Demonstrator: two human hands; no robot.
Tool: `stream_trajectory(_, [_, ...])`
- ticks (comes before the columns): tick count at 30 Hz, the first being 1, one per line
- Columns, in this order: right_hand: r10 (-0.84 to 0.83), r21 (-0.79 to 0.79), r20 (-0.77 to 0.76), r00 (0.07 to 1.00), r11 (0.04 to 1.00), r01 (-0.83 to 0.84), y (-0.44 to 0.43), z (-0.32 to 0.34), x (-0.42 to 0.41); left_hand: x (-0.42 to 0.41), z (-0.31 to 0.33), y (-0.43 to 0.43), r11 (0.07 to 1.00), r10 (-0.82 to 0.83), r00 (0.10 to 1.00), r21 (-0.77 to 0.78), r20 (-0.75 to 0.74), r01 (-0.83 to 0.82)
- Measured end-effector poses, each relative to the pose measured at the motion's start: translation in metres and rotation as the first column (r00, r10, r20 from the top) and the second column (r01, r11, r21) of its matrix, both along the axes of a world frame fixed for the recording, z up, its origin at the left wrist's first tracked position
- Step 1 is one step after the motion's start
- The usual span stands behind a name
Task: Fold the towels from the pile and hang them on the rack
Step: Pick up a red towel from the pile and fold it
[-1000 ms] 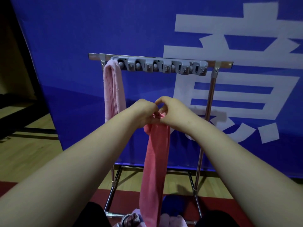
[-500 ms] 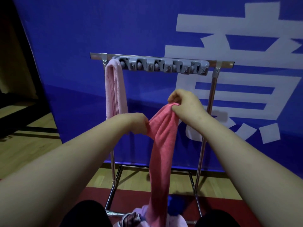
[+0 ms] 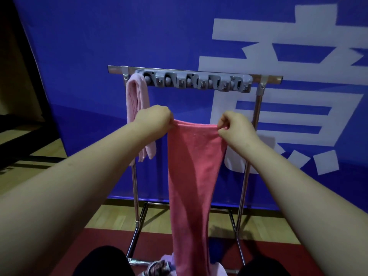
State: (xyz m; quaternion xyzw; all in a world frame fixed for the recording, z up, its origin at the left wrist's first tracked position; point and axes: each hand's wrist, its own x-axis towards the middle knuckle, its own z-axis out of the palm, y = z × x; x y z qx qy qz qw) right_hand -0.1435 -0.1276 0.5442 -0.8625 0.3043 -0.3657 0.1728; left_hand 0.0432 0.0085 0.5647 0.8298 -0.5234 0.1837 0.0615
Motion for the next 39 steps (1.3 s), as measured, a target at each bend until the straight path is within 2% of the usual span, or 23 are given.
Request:
stream_trajectory(2, [-0.007,0.001,0.1,0.995,1.0,0.007,0.0,-0.005,-0.003,0.001,-0.003,0.004,0.995,-0.037,0.998,-0.095,0.041,0.04])
stream_trajectory(6, [0.025,-0.005,0.031,0.999,1.0,-0.025,0.002,-0.01,-0.004,0.0,-0.008,0.005,0.997,-0.022,1.0,-0.076,0.009,0.023])
stream_trajectory(9, [0.06,0.03,0.073,0.996,0.998,-0.062,0.006,-0.01,-0.002,0.002,-0.012,0.005,0.993,0.011,1.0,-0.121,-0.003,-0.012])
stream_trajectory(11, [0.108,0.052,0.136,0.985,0.992,-0.116,0.011,-0.007,-0.002,0.002,-0.014,0.003,0.985,0.011,0.996,-0.17,-0.092,-0.026])
stream_trajectory(13, [0.174,0.056,0.169,0.97,0.981,-0.186,0.017,-0.004,-0.002,-0.003,-0.013,0.001,0.965,0.009,0.957,-0.248,-0.291,-0.084])
stream_trajectory(14, [0.21,0.055,0.167,0.963,0.974,-0.222,0.021,-0.002,-0.002,-0.005,-0.013,0.0,0.946,-0.014,0.89,-0.295,-0.456,-0.137])
stream_trajectory(16, [0.297,0.057,0.136,0.945,0.95,-0.306,0.03,0.0,-0.001,-0.012,-0.01,-0.003,0.897,-0.099,0.652,-0.351,-0.752,-0.269])
stream_trajectory(17, [0.347,0.053,0.109,0.932,0.934,-0.354,0.034,0.001,-0.001,-0.018,-0.008,-0.003,0.885,-0.128,0.535,-0.34,-0.835,-0.318])
stream_trajectory(19, [0.429,0.018,0.045,0.902,0.902,-0.43,0.043,0.003,0.0,-0.03,-0.004,-0.004,0.898,-0.153,0.369,-0.284,-0.917,-0.336])
stream_trajectory(21, [0.471,-0.024,-0.007,0.882,0.882,-0.471,0.047,0.004,0.002,-0.04,-0.001,-0.006,0.921,-0.169,0.293,-0.257,-0.941,-0.292])
stream_trajectory(26, [0.4,-0.052,-0.043,0.916,0.914,-0.402,0.037,0.003,0.002,-0.037,0.0,-0.008,0.94,-0.129,0.422,-0.247,-0.897,-0.237])
stream_trajectory(31, [0.253,-0.029,0.001,0.967,0.967,-0.253,0.026,-0.003,-0.001,-0.034,0.007,0.002,0.992,-0.096,0.497,-0.126,-0.862,-0.027])
stream_trajectory(34, [0.184,0.03,0.036,0.982,0.982,-0.185,0.027,-0.006,0.004,-0.04,0.014,0.004,0.994,-0.108,0.499,-0.078,-0.86,0.081])
stream_trajectory(39, [0.25,0.067,0.036,0.968,0.966,-0.252,0.033,-0.005,0.002,-0.039,0.019,0.005,0.986,-0.106,0.486,-0.028,-0.868,0.164])
